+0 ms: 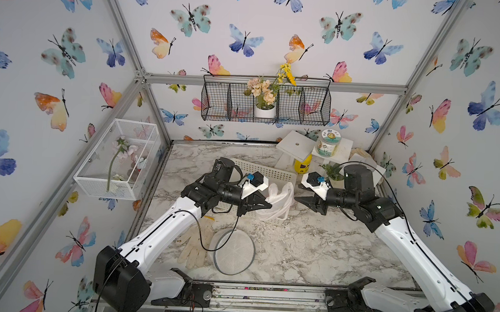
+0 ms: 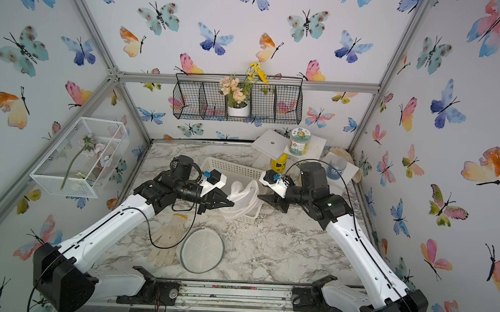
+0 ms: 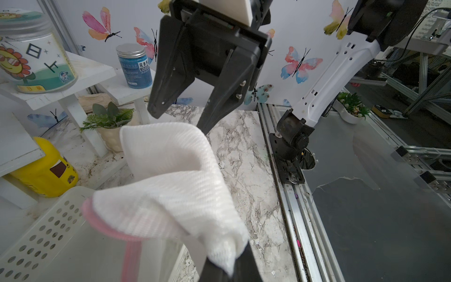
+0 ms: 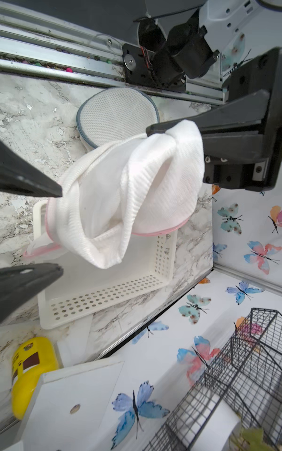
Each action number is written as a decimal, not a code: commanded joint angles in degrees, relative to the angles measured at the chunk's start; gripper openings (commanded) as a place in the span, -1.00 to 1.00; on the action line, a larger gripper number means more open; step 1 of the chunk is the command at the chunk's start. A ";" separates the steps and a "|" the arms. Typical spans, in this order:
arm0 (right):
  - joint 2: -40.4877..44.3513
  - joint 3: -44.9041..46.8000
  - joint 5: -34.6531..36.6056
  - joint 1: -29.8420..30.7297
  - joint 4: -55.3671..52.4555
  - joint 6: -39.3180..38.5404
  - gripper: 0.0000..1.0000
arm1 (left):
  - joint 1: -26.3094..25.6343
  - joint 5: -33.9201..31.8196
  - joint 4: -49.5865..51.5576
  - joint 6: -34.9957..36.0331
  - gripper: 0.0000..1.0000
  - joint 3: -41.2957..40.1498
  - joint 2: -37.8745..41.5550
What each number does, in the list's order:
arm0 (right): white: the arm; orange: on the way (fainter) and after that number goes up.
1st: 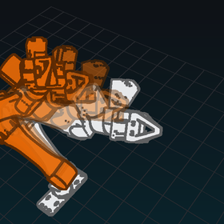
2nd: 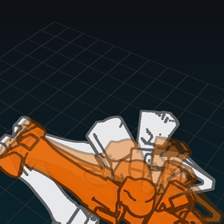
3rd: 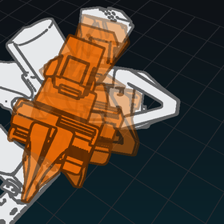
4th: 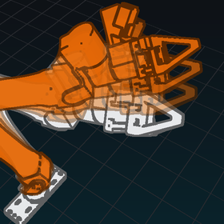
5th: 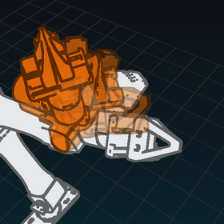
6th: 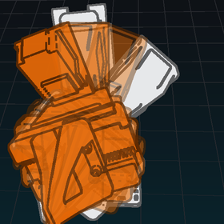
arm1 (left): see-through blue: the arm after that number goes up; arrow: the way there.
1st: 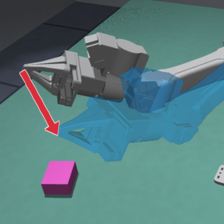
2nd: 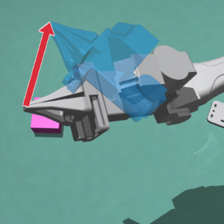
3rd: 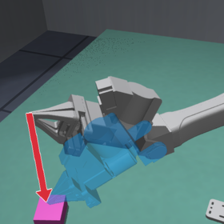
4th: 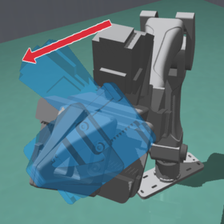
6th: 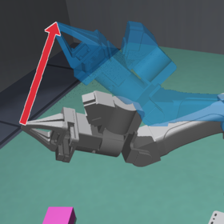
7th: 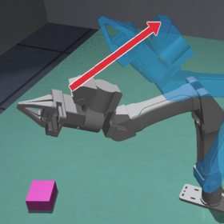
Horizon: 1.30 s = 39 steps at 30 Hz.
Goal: Turn the laundry bag inside out
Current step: Turn over the laundry bag.
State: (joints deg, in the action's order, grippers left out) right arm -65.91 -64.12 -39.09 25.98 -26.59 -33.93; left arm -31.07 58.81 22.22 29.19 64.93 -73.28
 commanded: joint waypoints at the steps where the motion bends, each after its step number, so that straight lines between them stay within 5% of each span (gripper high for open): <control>1: -1.51 -2.86 -6.42 0.36 -1.67 -6.22 -0.09 | 0.22 2.38 3.32 3.62 -1.00 2.03 -0.72; 13: -3.66 -3.91 -7.63 1.71 -0.58 -8.69 -0.10 | 0.22 1.52 9.94 8.79 -1.00 5.56 -2.97; 39: -3.03 -1.99 -4.60 6.45 -7.64 -15.77 -0.33 | 0.22 -3.04 10.02 5.77 -1.00 8.30 -6.09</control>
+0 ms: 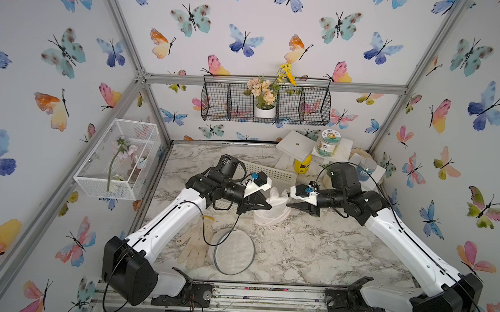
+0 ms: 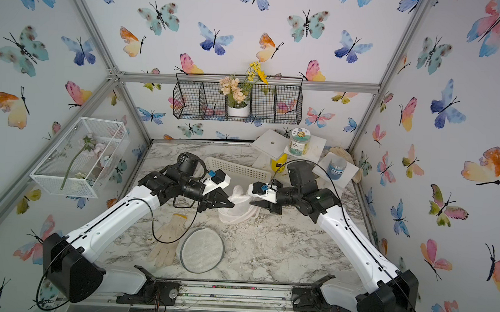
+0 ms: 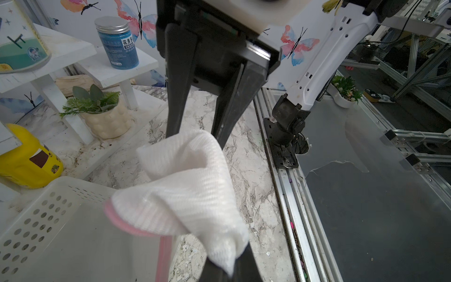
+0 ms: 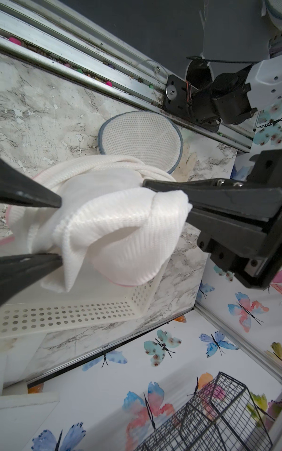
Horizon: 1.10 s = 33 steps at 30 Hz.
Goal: Turn the laundry bag inside out
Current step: Turn over the laundry bag.
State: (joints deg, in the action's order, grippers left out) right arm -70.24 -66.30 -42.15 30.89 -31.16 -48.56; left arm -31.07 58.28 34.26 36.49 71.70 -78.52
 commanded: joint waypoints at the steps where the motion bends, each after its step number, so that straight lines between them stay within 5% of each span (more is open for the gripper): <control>1: 1.57 0.36 -1.45 1.54 -3.21 -1.26 -0.34 | 0.22 -3.70 -2.78 -2.06 -1.00 1.43 -0.79; 10: 2.90 2.25 -3.93 1.73 -2.45 0.22 -0.53 | 0.22 -6.49 -5.45 -5.04 -1.00 1.77 -1.46; 26: 1.50 3.94 -1.35 1.72 0.88 1.53 -0.87 | 0.22 2.58 -9.81 -8.53 -0.98 -0.39 1.29; 30: 1.73 3.63 -0.96 1.73 0.59 1.53 -0.95 | 0.22 1.96 -10.01 -9.41 -0.50 -1.02 1.94; 33: 1.81 3.72 0.14 1.74 0.48 1.42 -0.95 | 0.20 0.36 -10.39 -10.89 0.18 -1.53 2.77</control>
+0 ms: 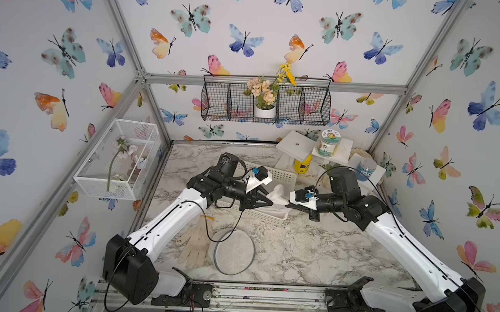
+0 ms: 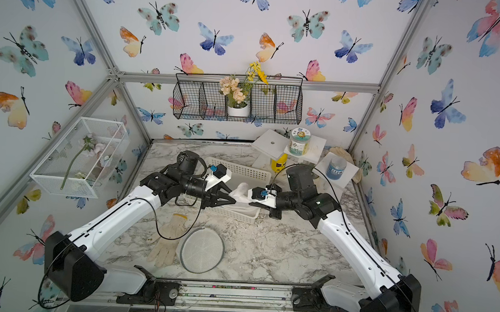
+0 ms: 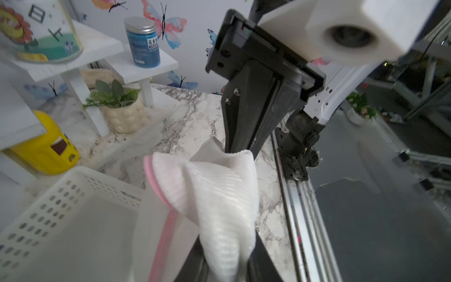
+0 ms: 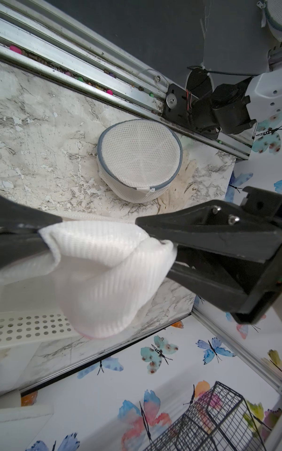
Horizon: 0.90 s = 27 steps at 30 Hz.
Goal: Turn the laundry bag inside out
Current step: Turn over the laundry bag.
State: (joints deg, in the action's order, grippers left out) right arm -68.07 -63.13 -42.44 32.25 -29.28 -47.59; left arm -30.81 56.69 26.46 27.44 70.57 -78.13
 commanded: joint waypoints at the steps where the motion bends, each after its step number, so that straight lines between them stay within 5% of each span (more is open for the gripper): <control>1: -0.33 0.56 1.09 0.43 -1.51 0.31 -0.95 | -0.04 1.36 -2.79 -2.40 0.53 -0.50 2.78; 3: -0.57 0.32 2.68 0.42 -1.79 -0.10 -0.95 | 0.03 0.13 -4.69 -4.88 0.84 -1.23 3.82; 8: -1.63 -0.80 4.29 0.49 -1.80 -0.40 -0.95 | -0.04 -4.37 -12.25 -14.78 0.89 -2.89 5.62; 22: -3.12 -2.81 4.23 1.24 -1.98 -0.83 -0.95 | -1.27 -8.21 -4.55 -13.87 0.17 1.22 0.36; 27: -3.18 -3.22 3.72 1.41 -2.02 -0.40 -0.95 | -1.45 -8.67 -1.91 -10.99 0.22 2.02 -0.51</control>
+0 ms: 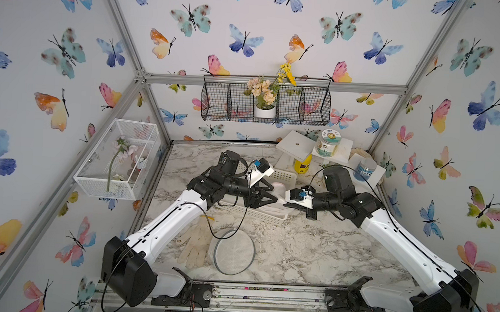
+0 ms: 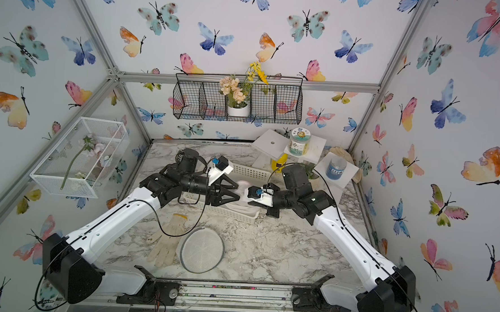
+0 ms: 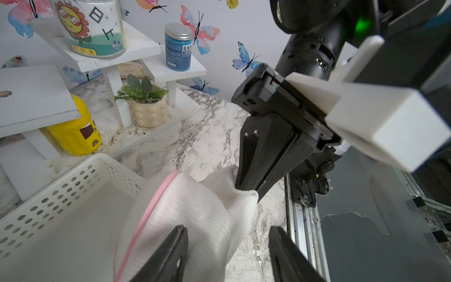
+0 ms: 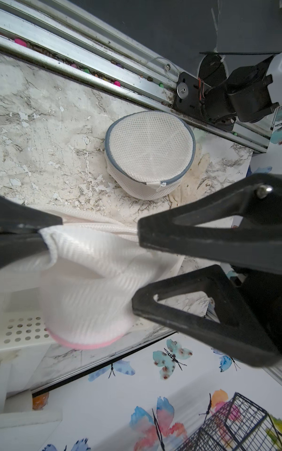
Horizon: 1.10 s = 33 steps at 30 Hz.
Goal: Turn the laundry bag inside out
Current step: Turn over the laundry bag.
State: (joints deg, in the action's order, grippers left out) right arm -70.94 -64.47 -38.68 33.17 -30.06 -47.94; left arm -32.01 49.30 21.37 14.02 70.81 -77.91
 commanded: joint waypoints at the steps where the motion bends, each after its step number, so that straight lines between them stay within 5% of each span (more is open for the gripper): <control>1: -0.34 -1.98 -0.13 0.51 -1.28 0.03 -0.95 | -0.25 -1.54 4.24 3.50 0.22 2.03 -0.96; 12: -0.87 -2.42 -0.18 0.75 -1.93 0.14 -0.95 | -0.25 -2.80 5.77 6.45 -0.47 2.67 -1.22; 22: -1.40 -1.54 2.51 0.76 -3.55 0.04 -0.95 | -0.25 -1.53 6.23 6.89 -0.88 3.90 -0.24; 33: -2.61 -1.37 5.57 1.72 -5.72 -0.66 -0.95 | -0.25 1.73 0.96 1.48 -0.95 4.10 0.73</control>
State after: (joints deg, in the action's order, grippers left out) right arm -72.36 -65.25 -36.23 34.50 -32.01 -48.14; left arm -31.99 47.35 26.41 18.44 73.52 -78.72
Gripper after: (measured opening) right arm 0.065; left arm 0.061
